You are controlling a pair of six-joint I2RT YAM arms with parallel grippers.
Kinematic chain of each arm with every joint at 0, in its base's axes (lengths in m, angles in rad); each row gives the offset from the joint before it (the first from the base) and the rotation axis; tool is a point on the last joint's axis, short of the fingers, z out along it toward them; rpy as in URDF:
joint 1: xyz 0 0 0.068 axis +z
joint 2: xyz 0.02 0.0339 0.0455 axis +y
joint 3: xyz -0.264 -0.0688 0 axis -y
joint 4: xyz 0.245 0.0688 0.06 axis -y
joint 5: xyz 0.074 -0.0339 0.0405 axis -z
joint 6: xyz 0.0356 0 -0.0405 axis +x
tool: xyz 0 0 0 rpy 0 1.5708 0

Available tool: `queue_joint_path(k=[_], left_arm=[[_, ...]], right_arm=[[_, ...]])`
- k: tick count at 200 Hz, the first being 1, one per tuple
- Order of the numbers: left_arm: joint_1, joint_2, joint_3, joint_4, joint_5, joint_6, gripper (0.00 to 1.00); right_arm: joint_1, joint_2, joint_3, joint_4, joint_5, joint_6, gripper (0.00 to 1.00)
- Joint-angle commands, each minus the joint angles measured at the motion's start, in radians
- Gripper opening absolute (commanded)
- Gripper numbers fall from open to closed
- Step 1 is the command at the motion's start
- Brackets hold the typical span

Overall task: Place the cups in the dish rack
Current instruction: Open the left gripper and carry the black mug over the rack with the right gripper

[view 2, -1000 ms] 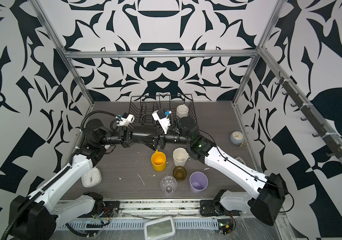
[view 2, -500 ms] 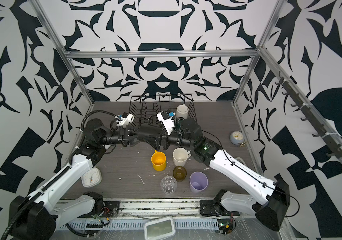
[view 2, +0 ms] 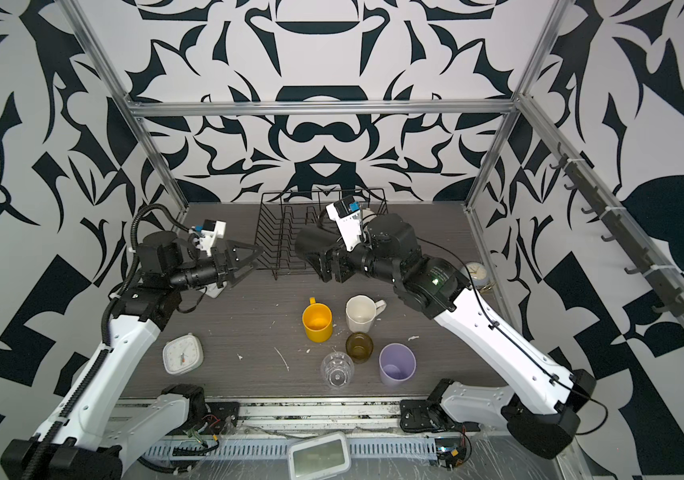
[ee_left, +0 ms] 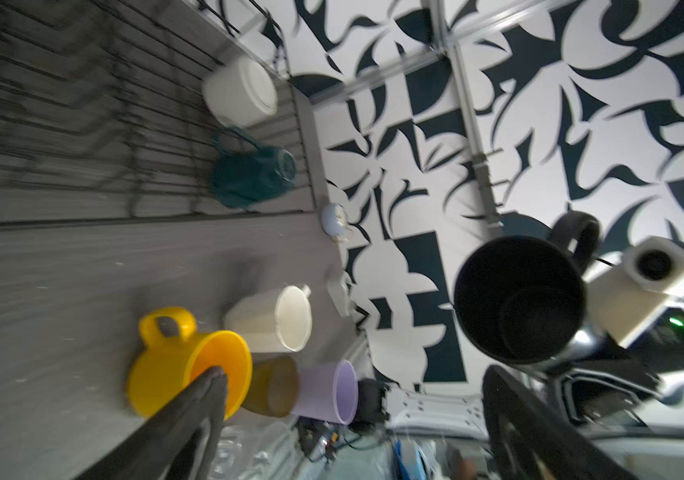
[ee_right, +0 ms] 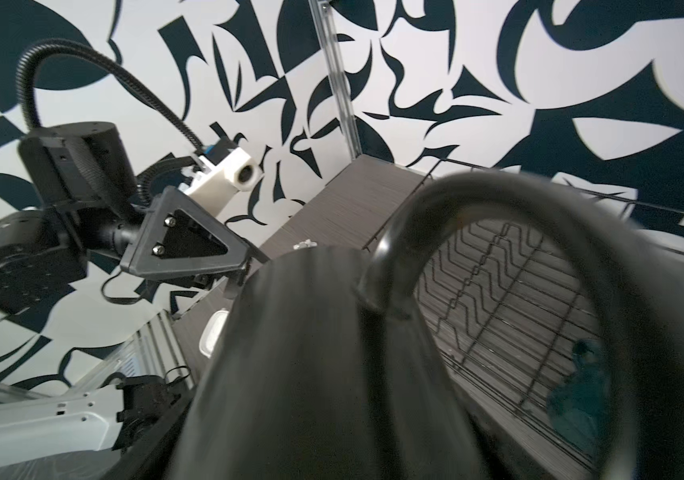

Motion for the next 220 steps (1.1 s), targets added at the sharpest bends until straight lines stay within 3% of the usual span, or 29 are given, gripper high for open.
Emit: queue_joint_path(k=[1, 46, 68, 115, 162, 220], left_arm=[[0.053, -0.009, 0.042, -0.211, -0.171, 0.175, 1.00], [0.090, -0.007, 0.130, -0.236, -0.417, 0.329, 0.99], [0.099, 0.011, 0.158, -0.199, -0.558, 0.408, 0.99], [0.117, 0.041, 0.182, -0.089, -0.739, 0.471, 0.99], [0.119, 0.013, 0.045, 0.139, -0.770, 0.594, 0.99], [0.133, -0.046, -0.009, 0.164, -0.706, 0.576, 0.99]], right_arm=[[-0.002, 0.046, 0.132, -0.104, 0.120, -0.058, 0.00], [-0.004, 0.180, 0.327, -0.268, 0.211, -0.103, 0.00], [-0.020, 0.233, 0.385, -0.297, 0.203, -0.120, 0.00], [-0.108, 0.386, 0.546, -0.371, 0.141, -0.132, 0.00], [-0.202, 0.578, 0.773, -0.492, 0.123, -0.170, 0.00], [-0.235, 0.912, 1.182, -0.716, 0.148, -0.201, 0.00]])
